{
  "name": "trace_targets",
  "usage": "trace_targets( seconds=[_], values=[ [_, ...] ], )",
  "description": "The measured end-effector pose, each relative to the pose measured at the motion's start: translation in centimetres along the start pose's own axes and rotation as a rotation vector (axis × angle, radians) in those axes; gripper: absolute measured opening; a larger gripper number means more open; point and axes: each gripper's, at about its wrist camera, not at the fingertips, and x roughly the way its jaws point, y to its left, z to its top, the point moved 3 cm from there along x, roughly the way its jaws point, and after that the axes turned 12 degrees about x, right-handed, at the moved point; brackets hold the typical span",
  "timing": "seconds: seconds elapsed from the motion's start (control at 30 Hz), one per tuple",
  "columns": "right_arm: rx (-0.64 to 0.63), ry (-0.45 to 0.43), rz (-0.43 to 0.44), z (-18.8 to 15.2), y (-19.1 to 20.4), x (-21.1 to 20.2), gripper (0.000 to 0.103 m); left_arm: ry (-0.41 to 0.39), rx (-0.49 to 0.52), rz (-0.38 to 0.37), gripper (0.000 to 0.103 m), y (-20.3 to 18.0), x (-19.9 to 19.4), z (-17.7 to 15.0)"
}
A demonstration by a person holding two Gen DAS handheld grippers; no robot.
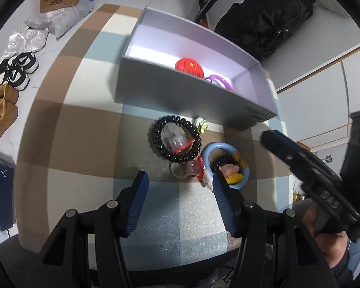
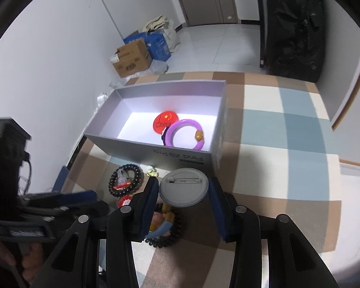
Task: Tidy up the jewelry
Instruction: 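Carry the white badge into the box and open the right gripper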
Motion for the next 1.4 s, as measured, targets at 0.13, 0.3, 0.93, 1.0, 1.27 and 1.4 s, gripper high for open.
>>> trace_targets(
  seconds=[0.13, 0.3, 0.93, 1.0, 1.27, 1.4],
  values=[
    [0.015, -0.017, 0.013, 0.2, -0.7, -1.2, 0.041, -0.007, 0.003, 0.017, 0.050, 0.1, 0.3, 0.2],
    [0.026, -0.035, 0.029, 0.1, -0.9, -2.3, 0.041, -0.012, 0.002, 0.017, 0.046, -0.3, 0.7, 0.3],
    [0.043, -0.076, 0.042, 0.6, -1.2, -4.0, 0.041, 0.036, -0.069, -0.012, 0.022, -0.3, 0.4, -0.6],
    [0.042, -0.083, 0.048, 0.7, -1.1, -4.2, 0.041, 0.029, -0.089, -0.047, 0.022, -0.2, -0.2, -0.8],
    [0.035, -0.139, 0.095, 1.8, 0.0, -5.7, 0.041, -0.148, -0.046, -0.101, 0.022, -1.6, -5.2, 1.5],
    [0.025, -0.151, 0.114, 2.8, 0.8, -5.5, 0.041, -0.248, -0.026, -0.085, 0.022, -2.2, -7.0, 4.4]
  ],
)
